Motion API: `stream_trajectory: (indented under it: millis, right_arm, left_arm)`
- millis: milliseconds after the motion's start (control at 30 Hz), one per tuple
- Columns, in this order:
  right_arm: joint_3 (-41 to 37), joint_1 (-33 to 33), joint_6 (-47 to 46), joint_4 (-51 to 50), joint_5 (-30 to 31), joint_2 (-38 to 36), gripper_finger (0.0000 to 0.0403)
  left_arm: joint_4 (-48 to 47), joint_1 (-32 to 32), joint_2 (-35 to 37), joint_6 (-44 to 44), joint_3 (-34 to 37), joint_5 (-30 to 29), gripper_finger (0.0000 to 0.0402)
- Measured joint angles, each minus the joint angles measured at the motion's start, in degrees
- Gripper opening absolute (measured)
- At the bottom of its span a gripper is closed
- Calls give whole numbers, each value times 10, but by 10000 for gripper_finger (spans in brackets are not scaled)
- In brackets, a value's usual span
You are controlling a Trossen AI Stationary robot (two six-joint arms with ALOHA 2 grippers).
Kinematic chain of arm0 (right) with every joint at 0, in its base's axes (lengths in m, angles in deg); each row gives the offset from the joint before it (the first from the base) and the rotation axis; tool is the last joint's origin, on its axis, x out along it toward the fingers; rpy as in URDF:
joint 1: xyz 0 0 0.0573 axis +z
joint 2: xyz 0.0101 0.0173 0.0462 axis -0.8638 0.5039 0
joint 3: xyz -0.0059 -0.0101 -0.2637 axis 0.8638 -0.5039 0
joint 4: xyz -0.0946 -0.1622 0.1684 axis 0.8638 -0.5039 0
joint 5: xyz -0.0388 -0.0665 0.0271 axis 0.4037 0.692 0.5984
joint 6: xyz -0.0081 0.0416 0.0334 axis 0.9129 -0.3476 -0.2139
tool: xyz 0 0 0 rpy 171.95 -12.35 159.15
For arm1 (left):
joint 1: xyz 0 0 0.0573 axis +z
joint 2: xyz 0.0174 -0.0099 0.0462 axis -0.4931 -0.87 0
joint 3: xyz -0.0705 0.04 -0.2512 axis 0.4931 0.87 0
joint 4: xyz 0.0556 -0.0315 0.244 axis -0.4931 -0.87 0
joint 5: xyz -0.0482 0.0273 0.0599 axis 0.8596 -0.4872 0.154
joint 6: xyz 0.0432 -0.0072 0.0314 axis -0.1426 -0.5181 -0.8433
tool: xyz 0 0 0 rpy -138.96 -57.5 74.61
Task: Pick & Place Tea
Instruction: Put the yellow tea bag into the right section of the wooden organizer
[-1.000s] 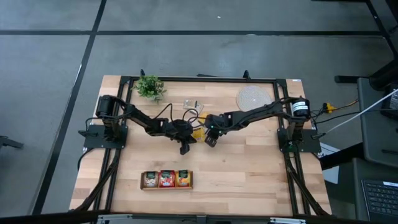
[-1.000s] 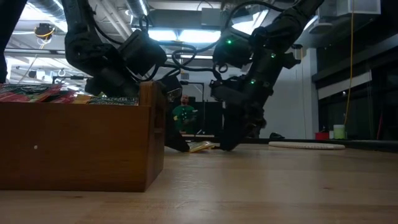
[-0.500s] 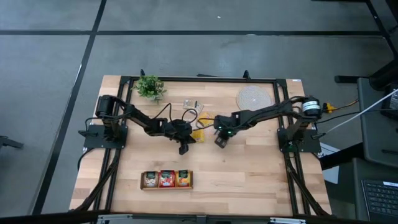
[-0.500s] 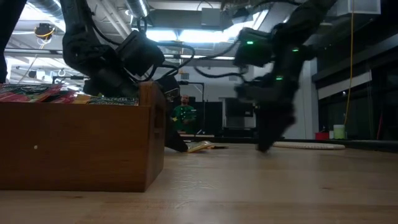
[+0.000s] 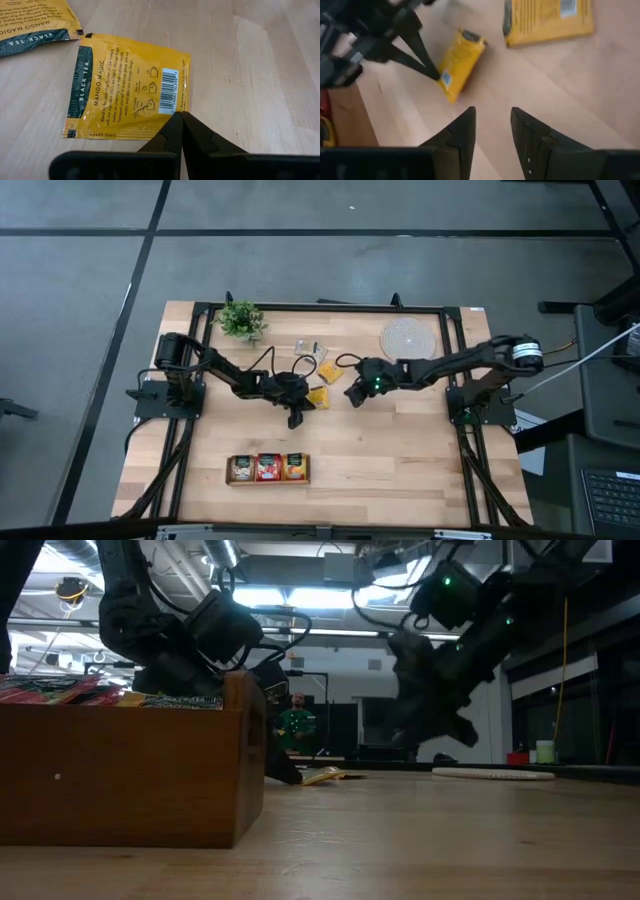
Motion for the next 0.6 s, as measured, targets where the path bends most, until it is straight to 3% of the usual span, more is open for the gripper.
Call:
stream_trajectory:
  millis: [267, 600]
  right_arm:
    - [24, -6, -10, 49, -53, 80, 136]
    - [56, -6, -33, 125, -76, 161, 216]
  left_arm:
    - [2, 0, 0, -6, 0, -3, 3]
    - [4, 0, -1, -20, 0, -4, 2]
